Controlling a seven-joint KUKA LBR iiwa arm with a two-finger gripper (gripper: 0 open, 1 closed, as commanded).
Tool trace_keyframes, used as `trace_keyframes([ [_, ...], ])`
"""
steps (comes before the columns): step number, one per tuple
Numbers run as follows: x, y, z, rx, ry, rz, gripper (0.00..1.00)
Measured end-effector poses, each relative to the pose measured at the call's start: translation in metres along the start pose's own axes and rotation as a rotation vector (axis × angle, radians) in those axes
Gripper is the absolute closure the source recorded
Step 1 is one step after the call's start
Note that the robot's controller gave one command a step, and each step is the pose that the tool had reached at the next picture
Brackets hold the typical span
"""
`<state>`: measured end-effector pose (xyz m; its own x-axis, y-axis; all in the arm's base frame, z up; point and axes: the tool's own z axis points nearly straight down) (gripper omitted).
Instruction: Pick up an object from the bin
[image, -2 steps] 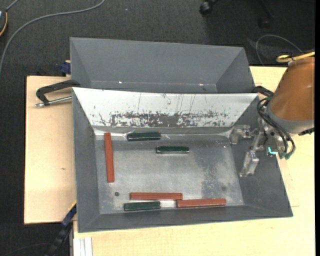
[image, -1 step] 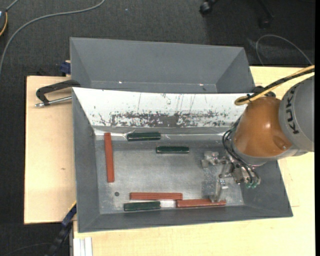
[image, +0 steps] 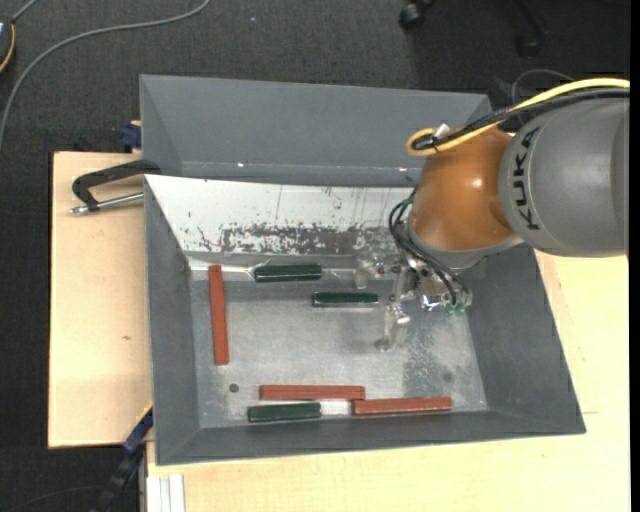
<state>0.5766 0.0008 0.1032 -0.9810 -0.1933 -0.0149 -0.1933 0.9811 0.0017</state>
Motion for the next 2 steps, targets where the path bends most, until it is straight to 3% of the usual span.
trace_keyframes([
  [1, -0.024, 0.042, 0.002, -0.001, 0.006, 0.058, 0.00],
  [2, -0.027, 0.029, 0.034, 0.002, 0.014, 0.191, 0.00],
])
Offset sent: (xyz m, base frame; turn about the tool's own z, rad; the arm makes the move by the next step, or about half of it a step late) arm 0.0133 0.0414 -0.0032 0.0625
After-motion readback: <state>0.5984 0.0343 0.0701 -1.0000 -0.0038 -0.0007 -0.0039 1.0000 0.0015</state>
